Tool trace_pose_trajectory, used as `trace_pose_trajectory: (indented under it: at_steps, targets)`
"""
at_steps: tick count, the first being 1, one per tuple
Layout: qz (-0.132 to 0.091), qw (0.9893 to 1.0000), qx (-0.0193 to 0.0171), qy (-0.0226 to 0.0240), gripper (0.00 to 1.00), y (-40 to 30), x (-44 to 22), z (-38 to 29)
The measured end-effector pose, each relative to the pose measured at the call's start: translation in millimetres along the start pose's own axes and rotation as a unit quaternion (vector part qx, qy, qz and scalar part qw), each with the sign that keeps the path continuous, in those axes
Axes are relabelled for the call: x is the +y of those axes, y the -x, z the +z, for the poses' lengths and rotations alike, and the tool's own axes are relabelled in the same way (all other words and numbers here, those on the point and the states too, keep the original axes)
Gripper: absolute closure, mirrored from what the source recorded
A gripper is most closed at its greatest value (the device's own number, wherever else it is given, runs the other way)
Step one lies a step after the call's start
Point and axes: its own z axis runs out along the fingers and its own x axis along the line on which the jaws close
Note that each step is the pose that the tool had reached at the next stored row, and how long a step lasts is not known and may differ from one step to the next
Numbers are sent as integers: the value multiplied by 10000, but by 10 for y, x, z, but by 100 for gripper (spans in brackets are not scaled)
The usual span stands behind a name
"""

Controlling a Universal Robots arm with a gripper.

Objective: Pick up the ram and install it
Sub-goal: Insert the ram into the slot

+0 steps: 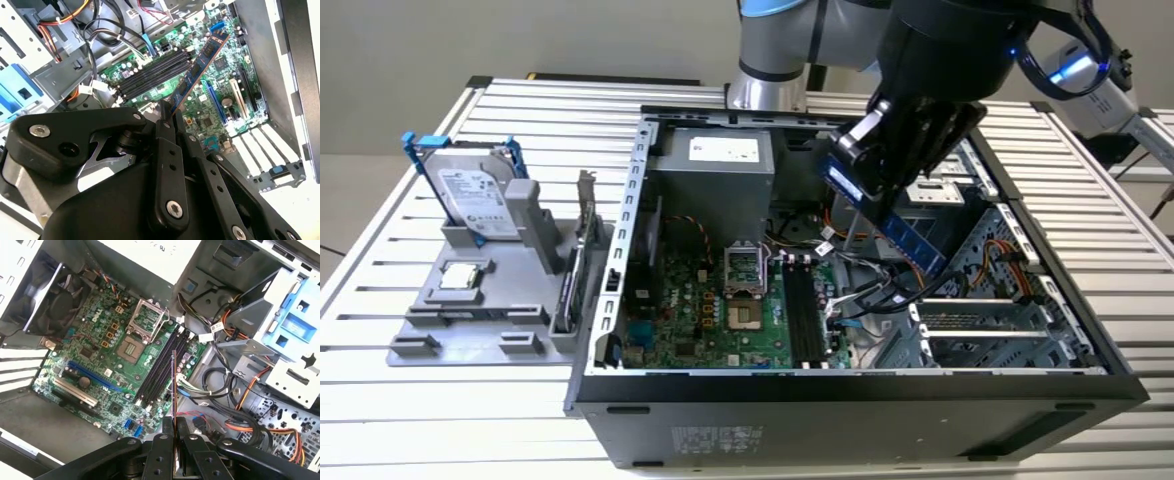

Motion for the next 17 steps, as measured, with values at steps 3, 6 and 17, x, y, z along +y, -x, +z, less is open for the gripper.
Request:
trace_pose_trajectory:
  at_steps: [3, 6, 17]
  targets:
    - [95, 10000, -1, -1, 100, 0, 0, 0]
    - [187, 9998, -2, -2, 100, 0, 0, 0]
    - [496, 9988, -7, -4, 100, 0, 0, 0]
